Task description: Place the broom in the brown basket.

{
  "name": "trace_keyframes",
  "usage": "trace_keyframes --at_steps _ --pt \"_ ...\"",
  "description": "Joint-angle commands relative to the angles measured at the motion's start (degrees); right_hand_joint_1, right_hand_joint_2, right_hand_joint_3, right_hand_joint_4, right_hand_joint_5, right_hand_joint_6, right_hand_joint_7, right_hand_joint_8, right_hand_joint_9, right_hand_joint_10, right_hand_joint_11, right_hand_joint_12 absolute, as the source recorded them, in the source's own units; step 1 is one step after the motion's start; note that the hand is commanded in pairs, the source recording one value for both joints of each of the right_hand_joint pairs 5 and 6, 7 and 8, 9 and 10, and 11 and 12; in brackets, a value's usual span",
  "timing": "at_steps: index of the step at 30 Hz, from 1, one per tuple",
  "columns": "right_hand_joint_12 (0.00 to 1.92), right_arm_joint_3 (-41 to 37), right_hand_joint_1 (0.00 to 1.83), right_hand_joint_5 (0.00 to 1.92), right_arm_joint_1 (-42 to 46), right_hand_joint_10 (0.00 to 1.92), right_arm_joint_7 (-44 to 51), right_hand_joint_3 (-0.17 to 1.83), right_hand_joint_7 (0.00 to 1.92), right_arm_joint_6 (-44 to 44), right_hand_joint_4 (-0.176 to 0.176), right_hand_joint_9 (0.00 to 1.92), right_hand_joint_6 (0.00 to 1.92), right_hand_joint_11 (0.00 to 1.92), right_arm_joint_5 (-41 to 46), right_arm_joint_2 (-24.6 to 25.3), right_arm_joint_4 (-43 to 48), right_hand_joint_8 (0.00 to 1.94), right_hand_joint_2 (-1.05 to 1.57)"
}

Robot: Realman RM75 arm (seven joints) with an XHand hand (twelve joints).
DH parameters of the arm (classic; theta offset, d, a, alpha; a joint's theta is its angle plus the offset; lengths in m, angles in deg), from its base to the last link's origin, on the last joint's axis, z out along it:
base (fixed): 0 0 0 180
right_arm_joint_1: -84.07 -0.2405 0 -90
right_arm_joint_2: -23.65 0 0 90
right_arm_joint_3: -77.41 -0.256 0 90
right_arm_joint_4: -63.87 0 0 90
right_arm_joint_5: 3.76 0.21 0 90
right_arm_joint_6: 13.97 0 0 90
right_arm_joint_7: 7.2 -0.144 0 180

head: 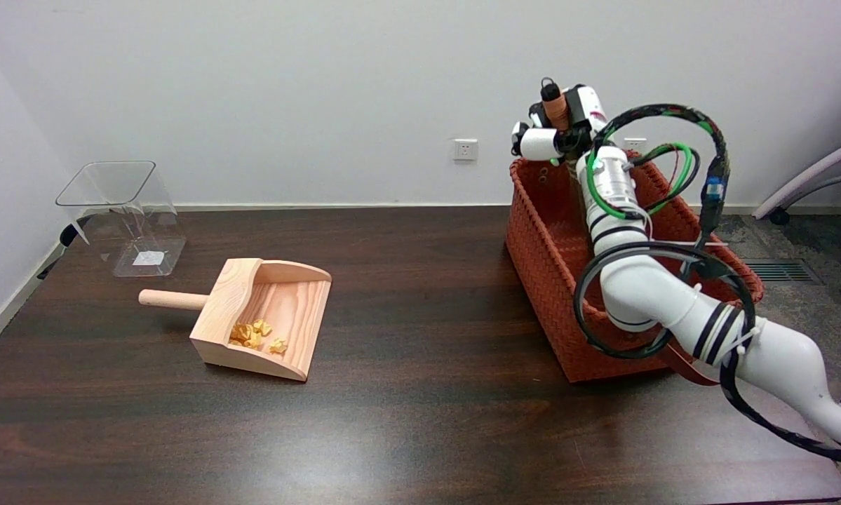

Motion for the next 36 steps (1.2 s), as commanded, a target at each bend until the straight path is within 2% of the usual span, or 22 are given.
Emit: trace_keyframes --at_steps 1,6,18,20,21,23,25,26,27,28,29,30,32,34,35,36 --pt "1.92 2.34 1.33 1.92 2.34 1.92 -14.38 1.27 1.92 1.15 0.000 1.92 1.92 1.92 -7.29 3.11 7.06 1.92 0.49" --pt "1.92 2.63 1.33 1.92 2.10 1.92 -16.39 1.27 1.92 1.27 0.000 1.92 1.92 1.92 -7.91 4.38 9.88 1.92 0.49" --pt "1.92 2.63 1.33 1.92 2.77 1.92 -16.39 1.32 1.92 1.27 0.000 1.92 1.92 1.92 -7.67 4.94 10.25 1.92 0.44" --pt "1.92 2.63 1.25 1.92 2.91 1.92 -16.39 1.50 1.92 1.27 0.000 1.92 1.92 1.92 -7.67 4.94 10.23 1.92 0.10" --pt "1.92 2.63 1.20 1.92 2.91 1.92 -16.39 1.48 1.92 1.27 0.000 1.92 1.92 1.92 -7.69 4.94 10.13 1.92 0.01" --pt "1.92 2.63 1.11 1.92 2.91 1.92 -16.39 1.14 1.92 1.28 0.000 1.92 1.92 1.92 -7.83 4.94 9.75 1.92 0.29" --pt "1.92 2.63 1.04 1.92 2.82 1.92 -16.39 0.92 1.92 0.91 0.000 1.92 1.92 1.92 -7.85 4.94 9.39 1.92 0.61" --pt "1.87 2.63 1.00 1.87 2.75 1.87 -16.39 0.81 1.92 0.71 0.000 1.87 1.87 1.87 -7.91 4.94 9.17 1.92 0.78" --pt "1.76 2.63 0.99 1.76 2.75 1.76 -16.39 0.81 1.91 0.70 0.000 1.76 1.76 1.76 -7.91 4.94 9.00 1.91 0.76" --pt "1.63 2.63 1.01 1.63 2.74 1.63 -16.39 0.91 1.86 0.60 0.000 1.63 1.63 1.63 -7.91 4.94 8.76 1.86 0.61" --pt "1.51 2.63 1.02 1.51 2.67 1.51 -16.39 1.09 1.77 0.47 0.000 1.51 1.51 1.51 -7.91 4.94 8.55 1.77 0.41" --pt "1.32 2.63 1.05 1.32 2.67 1.32 -16.39 1.40 1.63 0.44 0.000 1.32 1.32 1.32 -7.91 4.96 8.47 1.63 0.11" --pt "1.14 2.63 1.09 1.14 2.67 1.14 -16.39 1.67 1.47 0.14 0.000 1.14 1.14 1.14 -7.91 5.04 8.25 1.47 -0.17" --pt "0.92 2.63 1.12 0.92 2.67 0.92 -16.39 1.82 1.23 -0.02 0.000 0.92 0.92 0.92 -8.03 5.20 8.25 1.23 -0.46" --pt "0.84 2.63 1.12 0.84 2.67 0.84 -16.39 1.80 1.15 -0.12 0.000 0.84 0.84 0.84 -8.22 5.28 8.25 1.15 -0.52" --pt "0.68 2.63 1.18 0.68 2.67 0.68 -16.39 1.68 1.04 -0.29 0.000 0.68 0.68 0.68 -8.52 5.39 8.23 1.04 -0.57"
